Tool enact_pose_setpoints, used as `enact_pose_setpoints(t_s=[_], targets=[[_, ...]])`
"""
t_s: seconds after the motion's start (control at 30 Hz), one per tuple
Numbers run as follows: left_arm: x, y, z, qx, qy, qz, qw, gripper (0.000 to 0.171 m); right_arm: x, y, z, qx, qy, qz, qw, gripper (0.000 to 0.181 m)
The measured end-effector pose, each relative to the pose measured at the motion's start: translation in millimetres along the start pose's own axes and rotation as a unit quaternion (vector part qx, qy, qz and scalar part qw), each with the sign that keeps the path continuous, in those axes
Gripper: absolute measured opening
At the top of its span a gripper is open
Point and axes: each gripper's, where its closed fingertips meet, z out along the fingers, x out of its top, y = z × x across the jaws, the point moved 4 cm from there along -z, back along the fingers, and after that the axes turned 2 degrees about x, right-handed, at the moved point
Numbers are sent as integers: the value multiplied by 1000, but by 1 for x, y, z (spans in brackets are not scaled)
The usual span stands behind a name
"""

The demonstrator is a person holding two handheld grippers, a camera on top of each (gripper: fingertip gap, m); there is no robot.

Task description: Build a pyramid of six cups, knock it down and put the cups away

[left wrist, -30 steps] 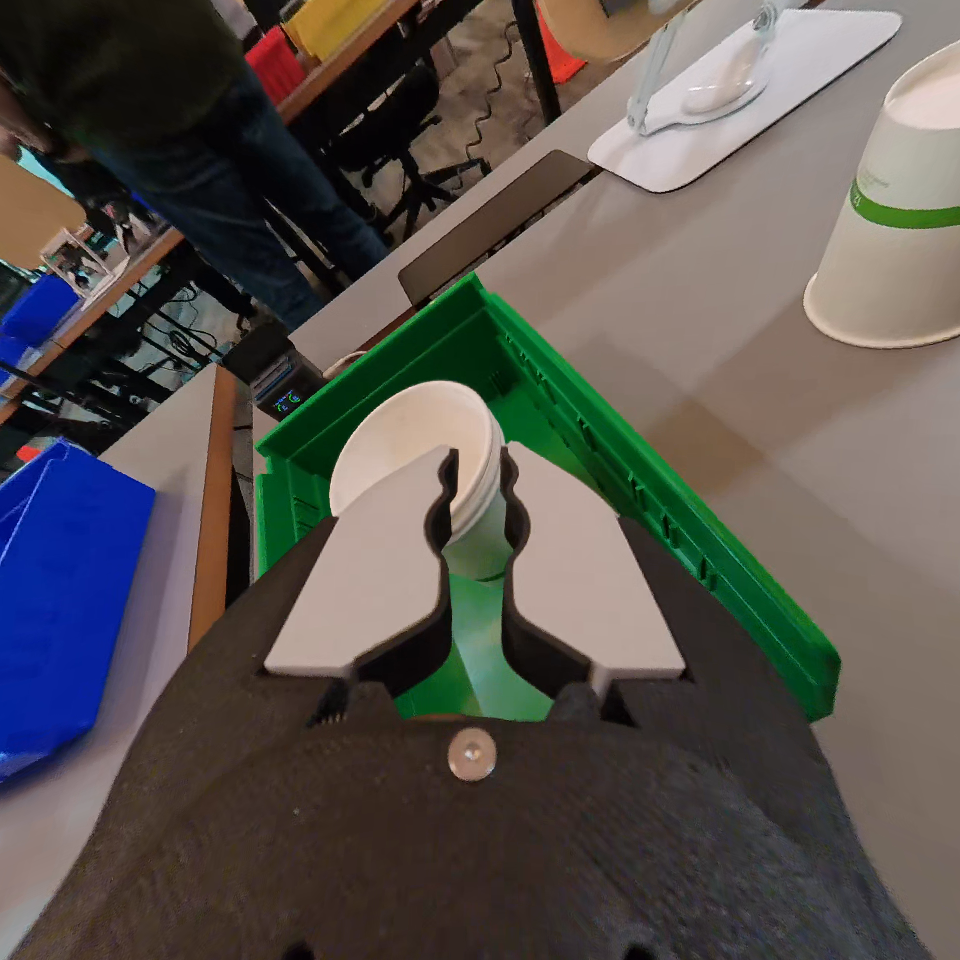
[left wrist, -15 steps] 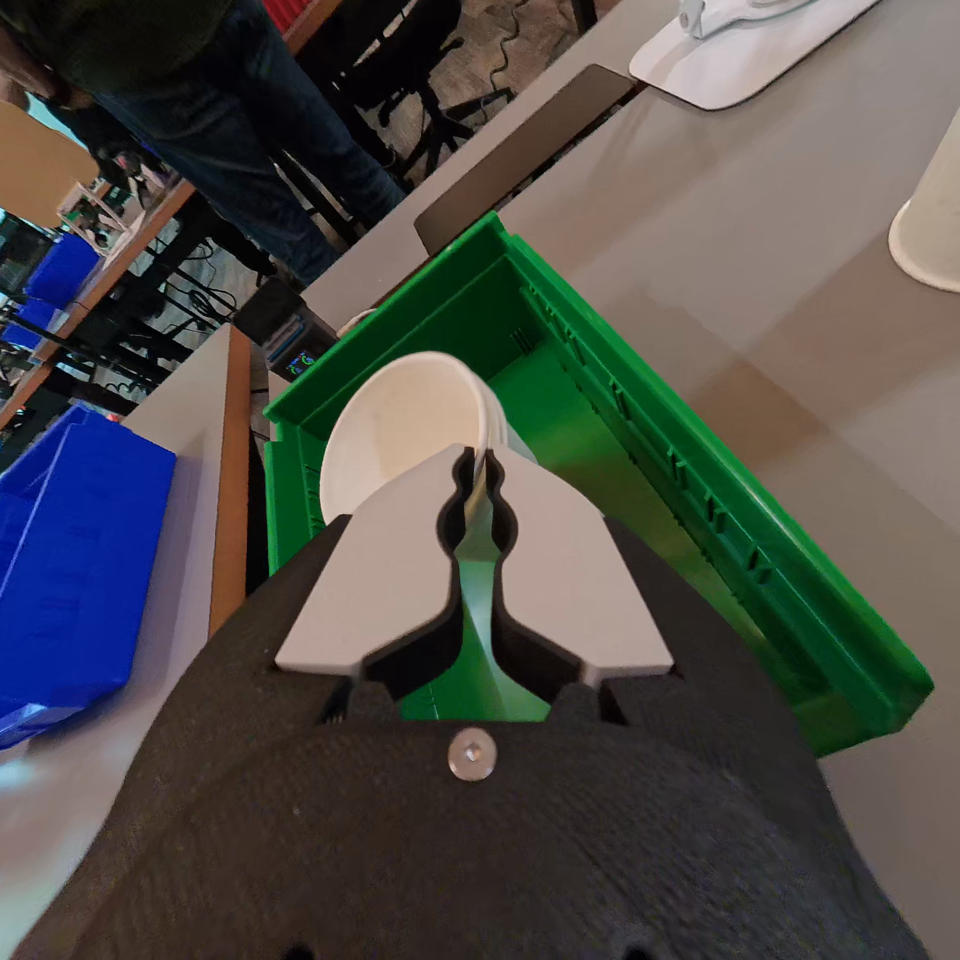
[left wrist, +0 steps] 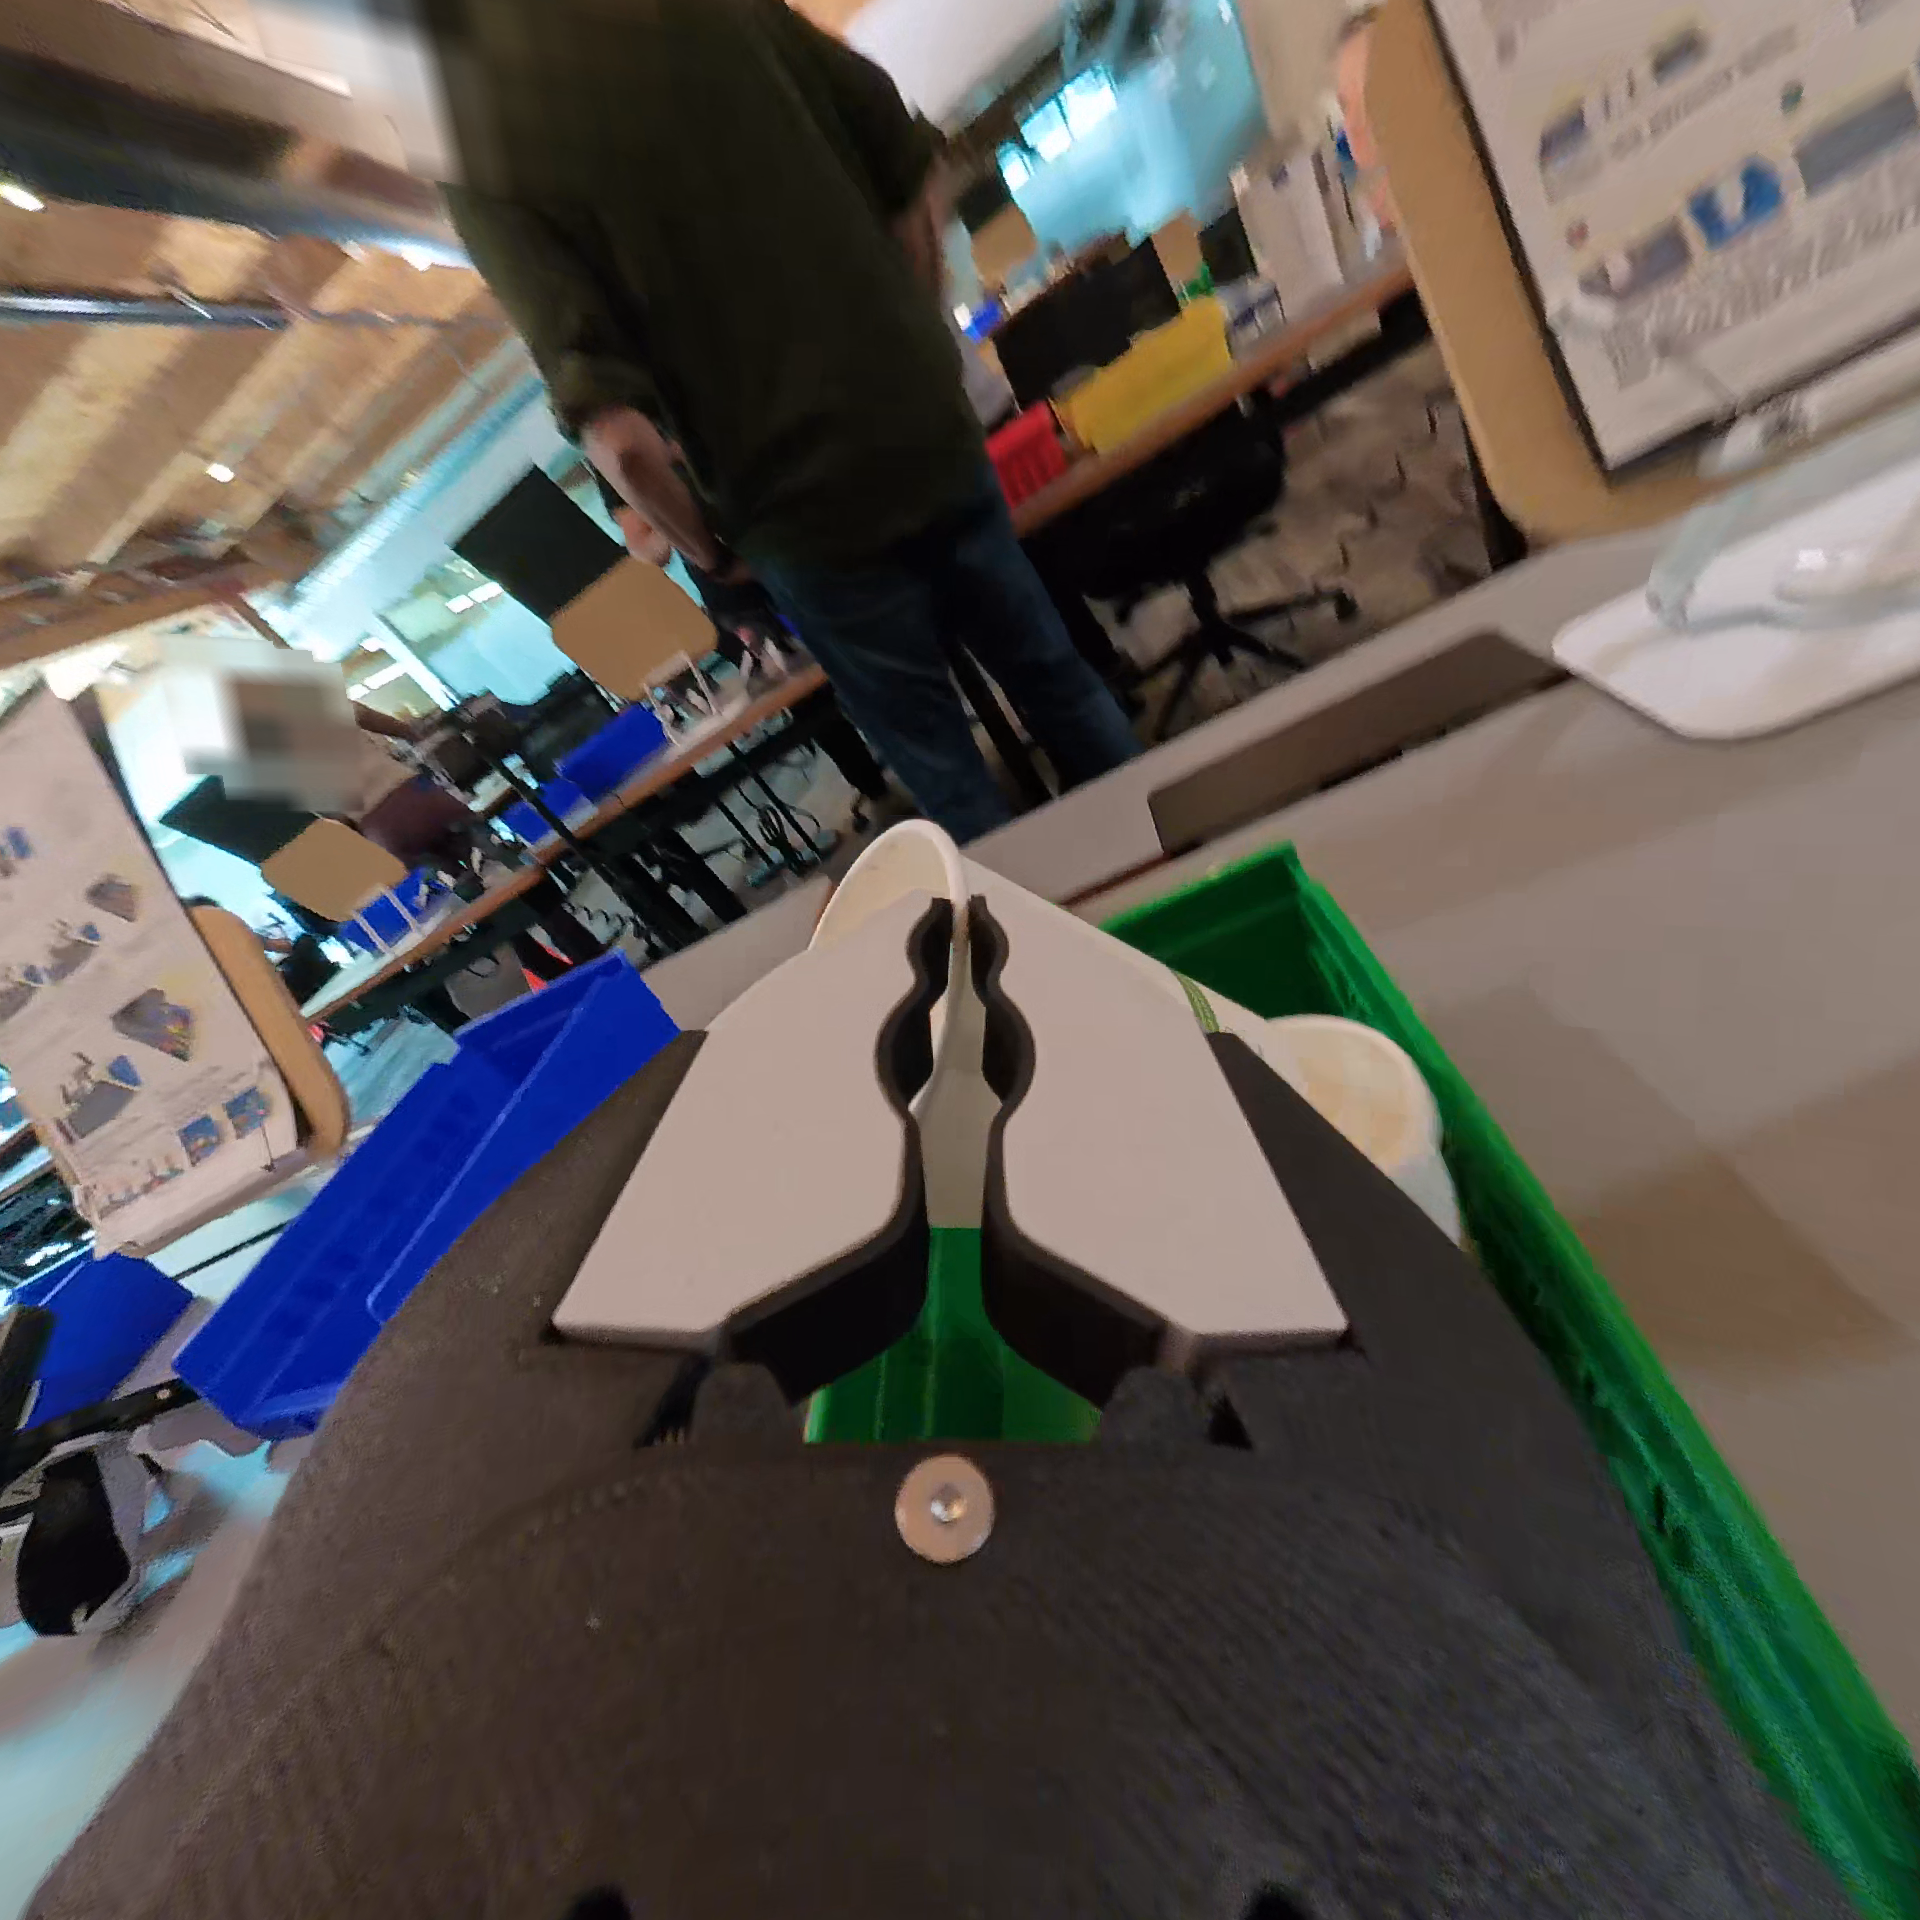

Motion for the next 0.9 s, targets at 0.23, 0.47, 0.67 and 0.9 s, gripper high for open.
enact_pose_setpoints(t_s=[0.23,0.47,0.67,0.9], targets=[[71,13,-25,-28,125,-95,987,5,10,-9,-5,15,30,-3,999,63],[130,69,-48,-133,224,-258,930,4,23,-91,-10,153,113,84,978,64],[145,143,-59,-185,224,-343,893,4,-16,-182,1,291,65,239,924,72],[150,240,-95,-269,234,-331,874,4,-38,-193,7,322,23,381,867,79]])
